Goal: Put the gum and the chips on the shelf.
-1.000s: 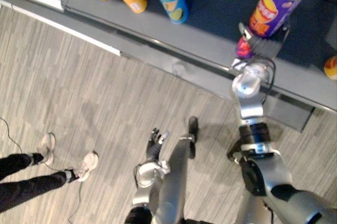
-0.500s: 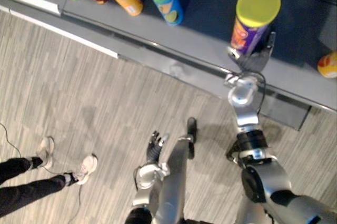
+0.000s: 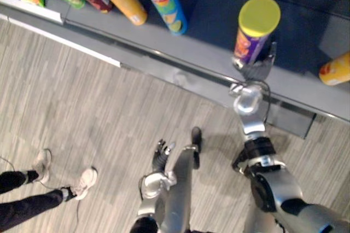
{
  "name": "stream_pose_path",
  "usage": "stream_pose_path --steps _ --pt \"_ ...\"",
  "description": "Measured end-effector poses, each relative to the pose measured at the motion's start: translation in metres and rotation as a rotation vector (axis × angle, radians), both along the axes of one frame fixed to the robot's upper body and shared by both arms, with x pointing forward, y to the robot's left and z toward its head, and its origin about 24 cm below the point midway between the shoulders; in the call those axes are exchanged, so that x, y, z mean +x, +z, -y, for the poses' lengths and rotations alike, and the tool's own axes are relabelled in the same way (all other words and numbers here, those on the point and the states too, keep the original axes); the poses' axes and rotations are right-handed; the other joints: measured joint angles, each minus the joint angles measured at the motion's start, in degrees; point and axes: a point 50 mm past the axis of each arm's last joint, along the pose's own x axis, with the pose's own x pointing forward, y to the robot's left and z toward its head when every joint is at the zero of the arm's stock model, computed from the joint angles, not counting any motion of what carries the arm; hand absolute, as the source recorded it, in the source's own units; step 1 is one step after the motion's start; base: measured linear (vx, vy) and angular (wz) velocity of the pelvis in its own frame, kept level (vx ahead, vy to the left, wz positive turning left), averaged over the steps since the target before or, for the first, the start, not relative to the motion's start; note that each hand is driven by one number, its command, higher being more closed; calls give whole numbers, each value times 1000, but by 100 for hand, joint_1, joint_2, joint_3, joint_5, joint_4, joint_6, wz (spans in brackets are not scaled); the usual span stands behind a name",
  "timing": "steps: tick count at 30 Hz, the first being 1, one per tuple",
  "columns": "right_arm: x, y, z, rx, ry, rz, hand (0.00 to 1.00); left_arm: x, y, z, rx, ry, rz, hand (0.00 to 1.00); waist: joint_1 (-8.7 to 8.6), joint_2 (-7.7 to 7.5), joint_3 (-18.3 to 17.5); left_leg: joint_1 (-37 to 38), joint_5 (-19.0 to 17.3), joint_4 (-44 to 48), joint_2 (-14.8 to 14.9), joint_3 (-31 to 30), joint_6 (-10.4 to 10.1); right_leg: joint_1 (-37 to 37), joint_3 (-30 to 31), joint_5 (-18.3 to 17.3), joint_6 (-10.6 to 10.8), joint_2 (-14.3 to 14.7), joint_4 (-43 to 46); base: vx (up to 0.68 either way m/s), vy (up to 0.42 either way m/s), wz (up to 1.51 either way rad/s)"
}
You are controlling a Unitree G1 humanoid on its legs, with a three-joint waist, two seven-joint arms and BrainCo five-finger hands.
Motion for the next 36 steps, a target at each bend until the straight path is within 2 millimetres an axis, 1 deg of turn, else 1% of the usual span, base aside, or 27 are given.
stream_pose_path --steps 1,2,4,5,7,8,10,11,12,13,14,15,16,18,19,21,22,23,25,26,27,28,29,30,31,33,36 --pt "0 -10 -3 -17 11 -34 0 -1 -2 -1 2 2 -10 0 -4 -18 -9 93 -22 -3 23 1 -16 102 -1 7 -2 35 -45 48 -40 -8" --pt "-1 -15 -4 -26 17 -49 0 -2 -4 -1 2 2 -19 0 -15 -23 -11 144 -34 -4 30 2 -16 160 -4 7 -1 45 -65 49 -44 -12" --pt "-4 -34 -8 -55 48 -113 0 -7 -11 -3 5 8 -56 0 -32 -93 -60 296 -91 -12 105 30 -29 340 6 22 24 137 -183 28 -36 -16" --pt "-5 -39 -9 -62 56 -127 0 -8 -13 -4 5 13 -66 0 -36 -120 -73 330 -99 -14 127 38 -33 382 7 31 27 162 -222 24 -33 -17" --pt "-9 -61 -12 -68 82 -203 0 -12 -20 -10 10 39 -104 0 -151 -261 -148 485 -128 -42 191 50 -51 561 11 62 46 261 -367 37 -30 -13" --pt "-11 -67 -11 -63 84 -221 0 -13 -21 -11 14 38 -111 0 -163 -278 -155 547 -138 -44 205 60 -54 621 14 92 26 280 -411 49 -18 -13" --pt "-21 -95 -8 -69 97 -315 0 -17 -27 -13 19 42 -144 0 -241 -310 -167 881 -196 -113 256 160 -48 939 71 129 81 353 -580 53 -3 -21" --pt "-24 -102 -8 -74 107 -337 0 -18 -29 -14 19 50 -155 0 -263 -316 -168 976 -216 -113 281 195 -50 1030 104 152 91 391 -642 50 5 -33" --pt "-31 -114 -9 -82 124 -375 0 -20 -34 -17 21 58 -184 0 -299 -325 -171 1155 -273 -129 345 258 -63 1206 161 191 100 469 -754 43 11 -42" --pt "-38 -128 -9 -75 138 -419 0 -22 -37 -18 30 52 -208 0 -311 -373 -169 1376 -312 -180 390 353 -73 1378 235 209 127 530 -855 33 9 -39" --pt "-42 -135 -7 -72 138 -439 0 -23 -39 -19 33 47 -219 0 -327 -386 -171 1481 -315 -219 399 376 -76 1469 256 234 119 559 -915 47 3 -30" --pt "-50 -146 -4 -62 139 -475 0 -25 -43 -22 43 41 -243 0 -380 -417 -177 1678 -317 -310 411 416 -81 1642 283 257 139 603 -1029 44 -4 -16" --pt "-53 -152 -3 -56 143 -495 0 -26 -44 -24 49 37 -253 0 -424 -446 -187 1773 -316 -362 418 452 -82 1723 304 274 134 629 -1095 68 -3 -22" --pt "-71 -181 -1 -16 168 -608 0 -33 -52 -33 111 3 -304 0 -534 -579 -248 2140 -282 -608 416 540 -127 2015 379 391 152 718 -1371 70 9 -21" --pt "-77 -189 1 -12 174 -642 0 -35 -53 -34 124 -6 -318 0 -584 -610 -278 2200 -266 -646 410 535 -136 2086 392 431 147 747 -1450 91 14 -15" --pt "-107 -222 13 -15 193 -770 0 -43 -60 -42 149 -18 -366 0 -629 -756 -402 2532 -233 -919 401 657 -150 2328 525 537 176 844 -1754 103 23 -24" --pt "-114 -229 16 -15 199 -800 0 -45 -61 -45 157 -22 -378 0 -651 -782 -437 2613 -215 -1003 393 673 -151 2400 540 573 186 864 -1850 124 47 -23" --pt "-132 -244 23 -15 209 -869 0 -52 -66 -49 164 -16 -411 0 -711 -837 -540 2763 -167 -1178 370 723 -145 2540 563 646 203 894 -2048 134 57 -16" --pt "-170 -270 38 -15 248 -1000 0 -72 -75 -58 171 9 -482 0 -830 -926 -806 3111 -88 -1556 292 849 -150 2813 639 780 255 943 -2421 137 61 -19" --pt "-175 -274 40 -14 254 -1017 0 -75 -77 -59 174 9 -492 0 -852 -929 -847 3160 -79 -1605 285 861 -149 2856 643 794 263 947 -2463 105 47 -11" --pt "-195 -283 48 -10 270 -1077 0 -88 -81 -63 168 30 -528 0 -942 -938 -984 3354 -43 -1791 241 908 -138 3023 657 832 298 950 -2631 102 49 -11" --pt "-216 -293 55 2 287 -1138 0 -99 -85 -65 174 26 -564 0 -961 -939 -1119 3563 -11 -1982 186 977 -141 3177 702 868 325 957 -2768 143 64 -14" --pt "-226 -297 58 11 292 -1168 0 -105 -87 -66 174 32 -580 0 -967 -940 -1197 3650 3 -2066 168 1002 -140 3238 723 882 334 962 -2829 143 57 -23" --pt "-243 -302 63 72 285 -1201 0 -119 -91 -68 157 52 -613 0 -973 -949 -1374 3816 36 -2238 139 1067 -149 3338 782 923 348 982 -2946 116 35 -25" --pt "-248 -304 66 92 287 -1211 0 -127 -94 -70 137 72 -635 0 -1000 -953 -1483 3969 66 -2375 126 1139 -151 3457 833 982 355 1012 -3068 97 33 -24" --pt "-253 -308 70 128 286 -1231 0 -132 -96 -71 120 78 -656 0 -1037 -947 -1539 4170 96 -2513 101 1172 -146 3625 849 1031 374 1028 -3230 46 31 -12" --pt "-267 -316 78 234 215 -1271 0 -146 -99 -71 84 108 -682 0 -1061 -927 -1781 4496 181 -2852 26 1290 -138 3826 932 1061 417 1031 -3436 27 50 -12"
